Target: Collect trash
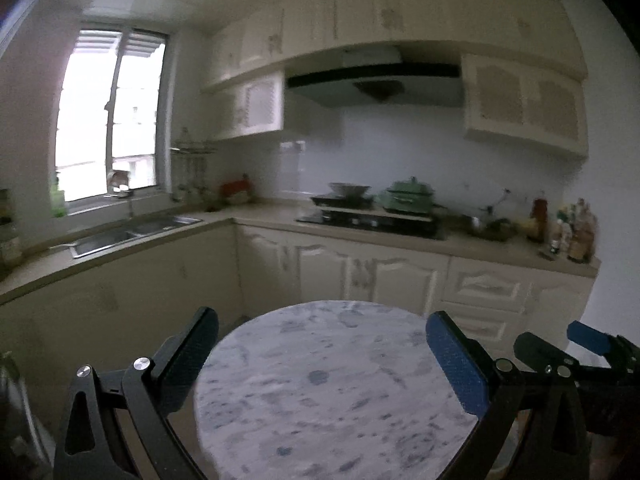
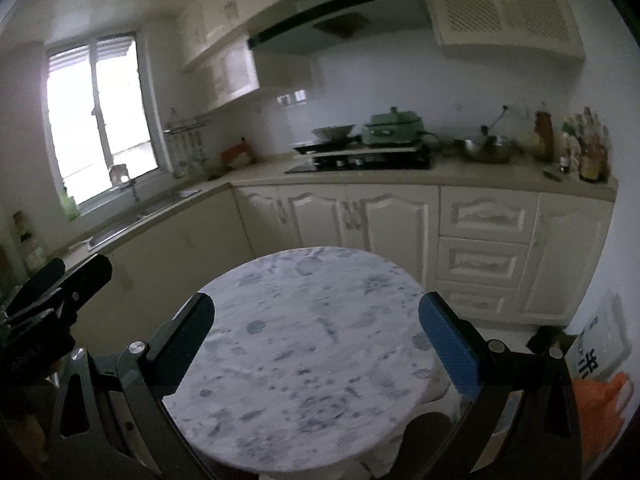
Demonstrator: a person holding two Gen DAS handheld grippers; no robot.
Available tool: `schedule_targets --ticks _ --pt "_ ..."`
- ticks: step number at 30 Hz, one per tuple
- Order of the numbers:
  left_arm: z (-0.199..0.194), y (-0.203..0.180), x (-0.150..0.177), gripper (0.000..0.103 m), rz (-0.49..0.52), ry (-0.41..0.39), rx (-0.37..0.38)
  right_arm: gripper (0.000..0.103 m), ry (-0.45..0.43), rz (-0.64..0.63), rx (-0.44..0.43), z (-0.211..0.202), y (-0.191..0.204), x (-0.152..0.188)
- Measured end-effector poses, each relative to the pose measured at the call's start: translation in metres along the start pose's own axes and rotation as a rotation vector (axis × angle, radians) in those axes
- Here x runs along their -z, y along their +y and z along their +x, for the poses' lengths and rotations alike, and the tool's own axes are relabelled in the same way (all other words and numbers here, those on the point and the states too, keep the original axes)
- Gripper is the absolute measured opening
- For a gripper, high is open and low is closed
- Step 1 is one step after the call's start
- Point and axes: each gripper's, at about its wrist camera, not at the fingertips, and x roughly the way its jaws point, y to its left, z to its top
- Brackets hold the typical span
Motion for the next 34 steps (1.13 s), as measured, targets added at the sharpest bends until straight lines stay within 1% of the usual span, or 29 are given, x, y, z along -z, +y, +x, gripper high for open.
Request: schedule_targets --ticks 4,8,10,12,15,18,19,23,25,27,30,34 --pt "-0.042 -0.007 0.018 0.102 0.012 0.005 -0.028 0.103 -0.010 -0.034 0.001 -0.015 0.017 0.012" --pt "-0.067 -0.006 0.017 0.102 0.013 0.008 -0.064 0.103 -0.027 -0.051 0.001 -0.021 0.026 0.018" --pt "-0.076 -0.008 0.019 0.102 0.004 0.005 -0.068 0.103 -0.029 -0.058 -0.007 -0.022 0.029 0.019" --pt "-0.072 -0.007 0.013 0.102 -0.004 0.009 -0.075 0.103 -0.033 -0.070 -0.010 -0.022 0.033 0.021" --pt "-0.075 -0.006 0.013 0.102 -0.014 0.018 -0.070 0.103 -0.041 -0.087 -0.009 -0.021 0.037 0.023" --pt "-0.076 -0.010 0.014 0.102 -0.020 0.025 -0.081 0.103 -0.038 -0.086 -0.015 -0.018 0.038 0.026" --pt "-0.059 -0.008 0.004 0.102 -0.025 0.031 -0.076 0.103 -0.037 -0.087 -0.012 -0.017 0.039 0.027" --pt "-0.047 -0.001 -0.002 0.102 -0.047 0.050 -0.033 0.103 -0.031 -0.080 -0.008 -0.012 0.038 0.031" --pt "-0.045 0.004 -0.003 0.102 -0.050 0.050 -0.040 0.103 -0.030 -0.081 -0.001 -0.011 0.038 0.032" --pt "-0.043 0.004 -0.004 0.102 -0.047 0.046 -0.056 0.103 -0.029 -0.083 0.001 -0.009 0.038 0.032" --pt "-0.043 0.007 -0.002 0.102 -0.048 0.041 -0.035 0.103 -0.023 -0.077 0.002 -0.006 0.037 0.033" --pt "-0.051 -0.005 0.007 0.102 -0.054 0.028 -0.038 0.103 -0.016 -0.075 -0.005 -0.003 0.038 0.035"
